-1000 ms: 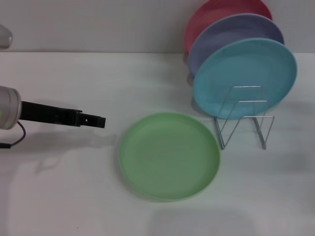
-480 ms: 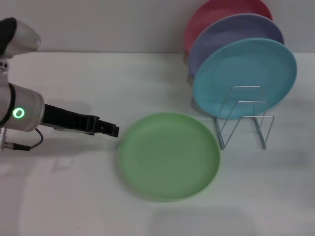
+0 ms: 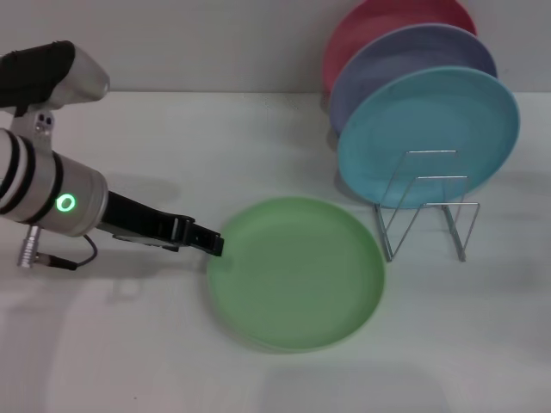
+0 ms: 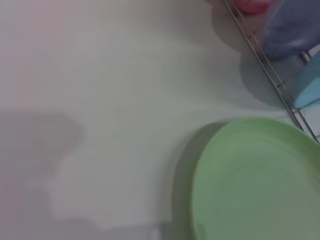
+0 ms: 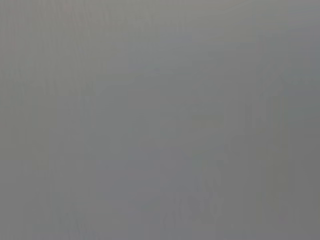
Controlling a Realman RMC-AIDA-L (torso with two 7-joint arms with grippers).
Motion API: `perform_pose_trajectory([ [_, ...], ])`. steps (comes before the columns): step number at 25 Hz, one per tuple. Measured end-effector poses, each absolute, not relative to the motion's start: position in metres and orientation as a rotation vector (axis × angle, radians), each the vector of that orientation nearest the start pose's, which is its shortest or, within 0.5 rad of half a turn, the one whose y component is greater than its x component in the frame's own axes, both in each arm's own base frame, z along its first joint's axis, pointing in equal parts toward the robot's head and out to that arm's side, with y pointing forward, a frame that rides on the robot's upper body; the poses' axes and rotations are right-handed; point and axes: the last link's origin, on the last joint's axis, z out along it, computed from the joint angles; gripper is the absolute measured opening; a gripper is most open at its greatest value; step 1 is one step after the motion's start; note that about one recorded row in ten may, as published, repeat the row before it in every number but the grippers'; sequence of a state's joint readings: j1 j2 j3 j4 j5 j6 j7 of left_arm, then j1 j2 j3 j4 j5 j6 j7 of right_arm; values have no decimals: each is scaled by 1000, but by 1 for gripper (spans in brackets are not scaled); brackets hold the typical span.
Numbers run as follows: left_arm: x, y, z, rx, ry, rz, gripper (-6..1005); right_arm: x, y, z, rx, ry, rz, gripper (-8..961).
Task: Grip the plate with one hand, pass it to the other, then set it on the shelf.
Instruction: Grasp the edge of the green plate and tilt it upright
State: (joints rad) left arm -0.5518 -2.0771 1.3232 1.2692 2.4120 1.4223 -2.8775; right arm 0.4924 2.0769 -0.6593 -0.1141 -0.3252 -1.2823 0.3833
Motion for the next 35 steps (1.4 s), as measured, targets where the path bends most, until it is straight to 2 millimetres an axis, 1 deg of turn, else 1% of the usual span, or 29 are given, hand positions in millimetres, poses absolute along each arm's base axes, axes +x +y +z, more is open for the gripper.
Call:
perform_pose_trajectory([
  [1, -190, 360, -11, -2373, -1506, 117, 690, 358, 342, 89, -1064, 577, 899, 607],
  [6, -197, 362, -17, -2357, -1548, 131, 688, 358, 341, 91, -1062, 574, 897, 606],
  [9, -198, 362, -17, -2352, -1550, 130, 675, 359, 341, 92, -1061, 574, 894, 606],
  [17, -199, 364, -25, -2357, -1564, 149, 642, 359, 342, 93, -1058, 572, 893, 606],
  [26, -197, 366, -37, -2378, -1569, 152, 641, 359, 342, 93, -1062, 571, 894, 607],
  [35, -197, 368, -40, -2373, -1567, 148, 639, 359, 342, 93, -1060, 571, 893, 608],
])
